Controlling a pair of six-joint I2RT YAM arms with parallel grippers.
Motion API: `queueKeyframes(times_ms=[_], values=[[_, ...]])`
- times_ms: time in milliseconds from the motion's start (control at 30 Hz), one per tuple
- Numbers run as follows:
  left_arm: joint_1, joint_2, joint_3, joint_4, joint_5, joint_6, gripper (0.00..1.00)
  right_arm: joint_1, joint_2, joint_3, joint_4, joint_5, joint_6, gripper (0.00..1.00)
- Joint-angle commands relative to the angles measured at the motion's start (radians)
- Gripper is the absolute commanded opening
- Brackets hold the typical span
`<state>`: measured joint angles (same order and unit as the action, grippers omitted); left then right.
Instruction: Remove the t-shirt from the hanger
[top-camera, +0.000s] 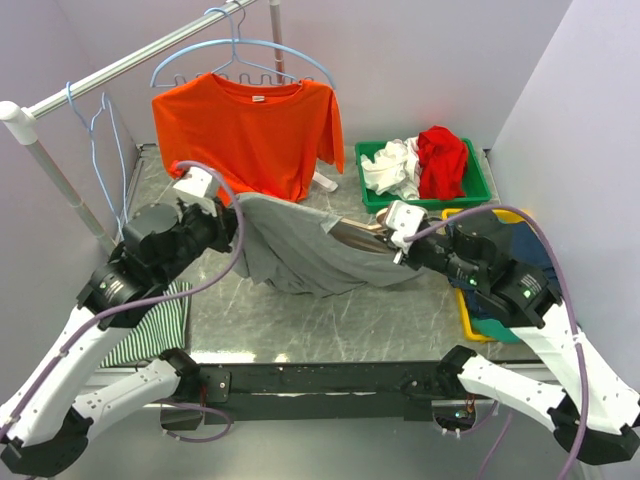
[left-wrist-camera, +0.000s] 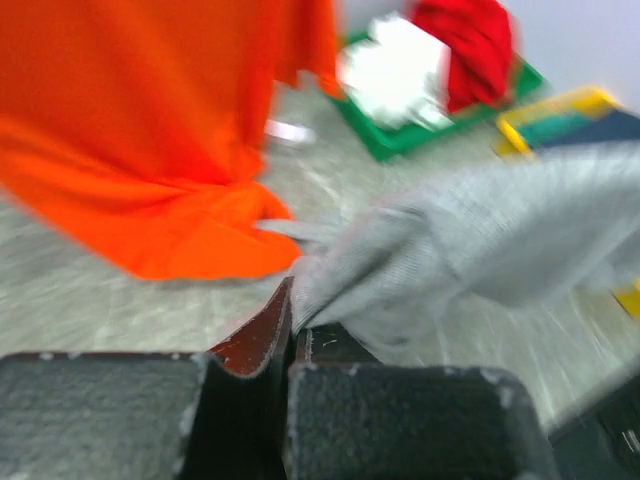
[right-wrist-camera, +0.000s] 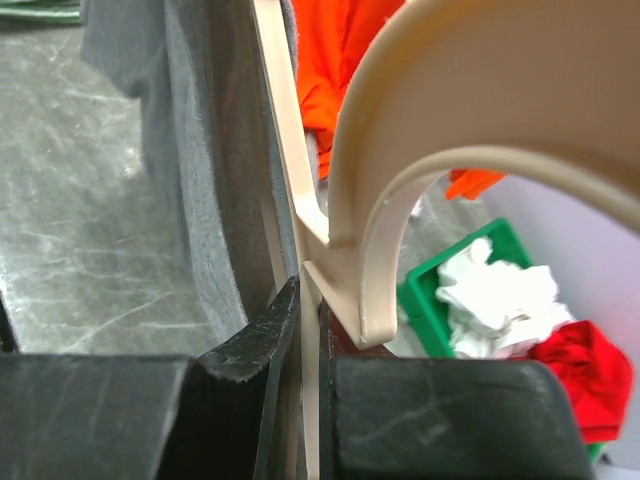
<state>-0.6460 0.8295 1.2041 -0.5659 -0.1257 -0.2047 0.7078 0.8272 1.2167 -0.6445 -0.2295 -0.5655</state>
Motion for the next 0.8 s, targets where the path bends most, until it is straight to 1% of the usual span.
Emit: queueKeyframes(times_ms=[0,67,100,233,300,467,567,667,767], values=[[-0.001,-0.056,0.055,0.046,-0.323,-0.044,0.01,-0.005,0.052,0.032,-0.013,0.039,0.05,0.0],[-0.001,-0.067,0.075,0.06,-0.423,-0.047,0.01,-0.004,0.09,0.049,-0.033,0.059,0.091,0.0],[-0.001,-0.075,0.078,0.07,-0.521,-0.045,0.01,-0.004,0.101,0.052,-0.061,0.059,0.099,0.0],[-0.001,-0.067,0.098,0.116,-0.685,-0.03,0.01,-0.004,0.13,0.04,-0.099,0.047,0.131,0.0],[-0.001,-0.034,0.117,0.112,-0.757,-0.033,0.01,-0.004,0.127,0.024,-0.107,0.036,0.139,0.0],[0.0,0.048,0.13,0.097,-0.811,-0.048,0.01,0.004,0.06,-0.003,-0.09,-0.017,0.148,0.0],[0.003,0.094,0.144,0.109,-0.862,-0.029,0.01,0.024,0.013,-0.009,-0.086,-0.047,0.148,0.0],[0.025,0.149,0.178,0.092,-0.897,-0.032,0.01,0.044,-0.025,-0.028,-0.078,-0.047,0.151,0.0],[0.058,0.181,0.199,0.095,-0.888,-0.026,0.01,0.068,-0.037,-0.036,-0.081,-0.041,0.161,0.0]])
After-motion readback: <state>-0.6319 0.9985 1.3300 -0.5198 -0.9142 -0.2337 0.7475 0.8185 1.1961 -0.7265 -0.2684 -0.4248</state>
